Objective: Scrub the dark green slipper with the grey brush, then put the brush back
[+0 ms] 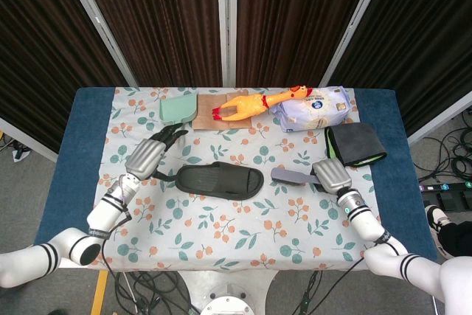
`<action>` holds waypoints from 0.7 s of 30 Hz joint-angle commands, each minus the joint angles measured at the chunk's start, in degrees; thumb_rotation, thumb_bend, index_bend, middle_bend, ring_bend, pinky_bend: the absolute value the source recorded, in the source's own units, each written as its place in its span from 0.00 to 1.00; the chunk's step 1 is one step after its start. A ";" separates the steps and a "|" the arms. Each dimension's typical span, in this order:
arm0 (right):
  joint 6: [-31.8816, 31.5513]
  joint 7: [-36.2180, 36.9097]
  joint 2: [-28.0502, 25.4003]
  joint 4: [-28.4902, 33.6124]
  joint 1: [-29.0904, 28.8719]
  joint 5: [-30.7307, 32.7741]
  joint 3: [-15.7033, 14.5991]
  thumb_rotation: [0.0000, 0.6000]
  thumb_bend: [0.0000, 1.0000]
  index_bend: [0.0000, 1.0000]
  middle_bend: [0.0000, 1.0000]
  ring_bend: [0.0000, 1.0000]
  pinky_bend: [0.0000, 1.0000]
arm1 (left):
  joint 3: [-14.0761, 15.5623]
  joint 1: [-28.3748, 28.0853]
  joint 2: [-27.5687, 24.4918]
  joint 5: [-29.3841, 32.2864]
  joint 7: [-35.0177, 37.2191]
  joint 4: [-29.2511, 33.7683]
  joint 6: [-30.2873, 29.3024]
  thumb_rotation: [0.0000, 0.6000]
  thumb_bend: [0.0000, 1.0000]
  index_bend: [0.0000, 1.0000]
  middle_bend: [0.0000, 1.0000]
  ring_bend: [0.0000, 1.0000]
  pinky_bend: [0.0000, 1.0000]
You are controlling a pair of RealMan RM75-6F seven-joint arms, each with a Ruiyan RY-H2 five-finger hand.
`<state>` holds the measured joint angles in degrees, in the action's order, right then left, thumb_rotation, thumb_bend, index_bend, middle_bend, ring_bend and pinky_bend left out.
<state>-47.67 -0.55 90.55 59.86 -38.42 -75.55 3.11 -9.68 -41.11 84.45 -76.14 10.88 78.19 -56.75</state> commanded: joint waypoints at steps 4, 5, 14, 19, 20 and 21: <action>-3.13 -0.91 -7.01 8.46 2.23 -0.06 0.49 1.00 0.08 0.00 0.06 0.05 0.13 | 1.04 4.89 -5.21 0.51 -2.76 3.55 -5.35 1.00 0.03 0.15 0.11 0.05 0.20; -4.45 -0.70 -8.76 10.15 3.03 -0.44 0.42 1.00 0.08 0.00 0.06 0.05 0.13 | 1.39 6.20 -6.30 0.99 -3.78 4.18 -6.63 1.00 0.03 0.15 0.11 0.05 0.20; -19.44 4.75 -21.21 20.95 13.44 -2.14 -0.10 1.00 0.27 0.01 0.21 0.14 0.22 | 5.21 18.73 -13.39 6.77 -13.81 8.99 -18.43 1.00 0.03 0.15 0.16 0.05 0.20; -25.93 4.21 -24.37 24.51 19.45 -2.76 -2.04 1.00 0.29 0.00 0.07 0.03 0.15 | 7.39 24.82 -14.33 7.16 -18.54 10.72 -25.54 1.00 0.03 0.16 0.16 0.05 0.20; -27.75 3.73 -24.37 24.98 20.89 -3.25 -2.56 1.00 0.29 0.00 0.06 0.01 0.13 | 7.79 26.22 -14.24 6.86 -19.30 11.42 -27.43 1.00 0.03 0.16 0.16 0.05 0.20; -29.10 3.61 -24.12 25.21 21.96 -3.55 -2.86 1.00 0.29 0.00 0.05 0.01 0.12 | 8.11 27.22 -14.14 6.56 -19.86 11.96 -28.77 1.00 0.03 0.15 0.16 0.05 0.20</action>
<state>-74.08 3.46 66.95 83.65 -18.94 -78.27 1.40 -2.85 -16.20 70.68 -69.46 -7.18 88.58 -82.41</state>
